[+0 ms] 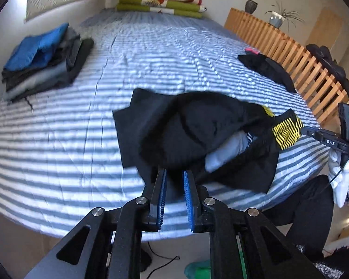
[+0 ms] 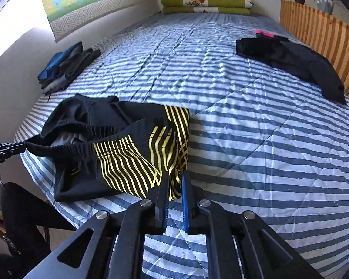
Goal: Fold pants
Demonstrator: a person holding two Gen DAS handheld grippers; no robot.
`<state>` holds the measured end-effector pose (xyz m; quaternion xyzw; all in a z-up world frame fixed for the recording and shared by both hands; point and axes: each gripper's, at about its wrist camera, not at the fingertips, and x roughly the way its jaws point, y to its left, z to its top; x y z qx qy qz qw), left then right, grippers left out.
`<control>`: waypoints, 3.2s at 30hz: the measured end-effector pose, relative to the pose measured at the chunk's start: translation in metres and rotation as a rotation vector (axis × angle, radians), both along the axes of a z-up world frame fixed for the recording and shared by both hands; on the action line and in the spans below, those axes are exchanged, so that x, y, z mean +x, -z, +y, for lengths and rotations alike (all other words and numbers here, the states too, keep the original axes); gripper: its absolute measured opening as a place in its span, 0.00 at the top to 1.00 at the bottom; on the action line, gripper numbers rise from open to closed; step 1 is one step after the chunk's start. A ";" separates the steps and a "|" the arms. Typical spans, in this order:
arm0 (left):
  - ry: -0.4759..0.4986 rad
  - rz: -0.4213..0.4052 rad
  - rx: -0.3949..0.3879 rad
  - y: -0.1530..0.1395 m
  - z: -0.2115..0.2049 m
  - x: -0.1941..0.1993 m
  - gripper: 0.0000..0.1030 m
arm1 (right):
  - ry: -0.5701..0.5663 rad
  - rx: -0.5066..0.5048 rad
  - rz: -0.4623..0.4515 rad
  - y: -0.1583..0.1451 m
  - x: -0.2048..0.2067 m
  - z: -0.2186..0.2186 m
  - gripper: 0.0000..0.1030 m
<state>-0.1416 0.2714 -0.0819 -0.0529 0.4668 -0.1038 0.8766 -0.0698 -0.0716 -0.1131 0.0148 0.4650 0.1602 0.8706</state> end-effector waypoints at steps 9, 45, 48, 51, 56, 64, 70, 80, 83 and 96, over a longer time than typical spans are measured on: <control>0.086 0.026 0.040 -0.004 -0.031 0.018 0.83 | 0.056 0.024 0.011 -0.023 0.005 0.008 0.79; 0.126 0.052 0.247 0.046 -0.038 0.014 0.74 | 0.035 -0.301 0.301 0.021 0.040 0.058 0.73; 0.173 0.053 0.260 0.046 -0.046 0.018 0.71 | 0.045 -0.255 0.320 0.022 0.029 0.047 0.73; 0.209 0.079 0.273 0.054 -0.053 0.023 0.66 | 0.049 -0.216 0.312 0.023 0.021 0.042 0.73; 0.162 0.117 0.312 0.071 -0.049 0.039 0.78 | 0.039 -0.185 0.286 0.023 0.008 0.040 0.73; 0.073 0.103 0.193 0.056 -0.025 0.038 0.97 | 0.061 -0.148 0.317 0.026 0.006 0.032 0.92; 0.000 -0.137 0.106 -0.074 -0.012 0.029 0.97 | 0.062 -0.193 0.044 -0.074 -0.005 0.042 0.95; 0.029 -0.609 0.109 -0.327 -0.036 -0.060 0.97 | 0.115 -0.119 -0.463 -0.317 -0.083 0.020 0.95; 0.040 -0.689 0.139 -0.364 -0.047 -0.088 0.97 | 0.119 -0.103 -0.559 -0.364 -0.108 0.014 0.95; 0.018 -0.380 0.134 -0.278 -0.037 0.093 0.97 | 0.148 -0.114 -0.363 -0.306 0.031 0.012 0.95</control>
